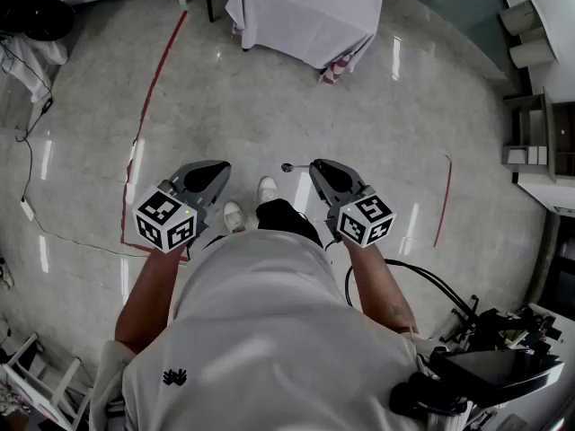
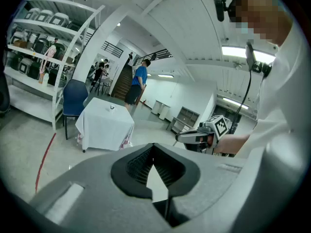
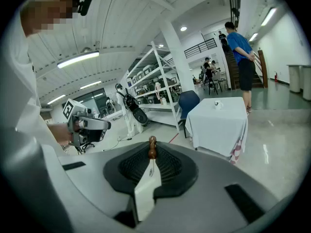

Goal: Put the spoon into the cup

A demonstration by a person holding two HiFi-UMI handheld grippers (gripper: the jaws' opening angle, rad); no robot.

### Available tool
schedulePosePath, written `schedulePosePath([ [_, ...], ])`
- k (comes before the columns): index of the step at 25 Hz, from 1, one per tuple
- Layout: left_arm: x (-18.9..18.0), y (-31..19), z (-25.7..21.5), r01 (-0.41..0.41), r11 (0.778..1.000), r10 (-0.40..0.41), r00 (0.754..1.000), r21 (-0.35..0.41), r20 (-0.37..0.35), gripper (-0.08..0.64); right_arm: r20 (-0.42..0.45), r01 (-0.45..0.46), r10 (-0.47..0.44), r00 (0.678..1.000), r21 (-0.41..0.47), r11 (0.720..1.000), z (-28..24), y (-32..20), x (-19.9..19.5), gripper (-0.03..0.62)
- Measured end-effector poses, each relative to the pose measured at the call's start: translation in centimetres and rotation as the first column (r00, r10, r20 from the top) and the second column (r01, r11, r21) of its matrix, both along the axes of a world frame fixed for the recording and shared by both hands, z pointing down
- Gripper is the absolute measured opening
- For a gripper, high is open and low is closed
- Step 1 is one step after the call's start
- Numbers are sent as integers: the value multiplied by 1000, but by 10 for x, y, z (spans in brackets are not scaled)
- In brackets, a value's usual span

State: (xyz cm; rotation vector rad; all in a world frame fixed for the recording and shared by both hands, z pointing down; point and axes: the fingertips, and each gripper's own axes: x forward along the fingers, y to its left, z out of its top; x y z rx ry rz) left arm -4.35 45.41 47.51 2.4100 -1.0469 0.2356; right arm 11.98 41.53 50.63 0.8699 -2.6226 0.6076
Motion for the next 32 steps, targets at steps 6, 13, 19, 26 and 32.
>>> schedulePosePath([
  [6,27,-20,-2,-26,999,26,999,-23,35,11,11,16,-16,1000,8,1000,-5,-26,20,43],
  [13,64,-87,-19,-23,1000,22,998,7,61,11,15,-2,2,1000,11,1000,-5,-91,65,43],
  [19,91,-129,-20,-38,999,37,996,2,77,11,28,-11,11,1000,-18,1000,12,-125,88,43],
  [26,81,-180,-15,-83,996,84,994,-19,71,11,36,-67,68,997,-50,997,21,-174,80,43],
  [32,47,-261,-19,-154,988,153,987,17,42,11,6,-156,157,988,-31,987,12,-239,54,43],
])
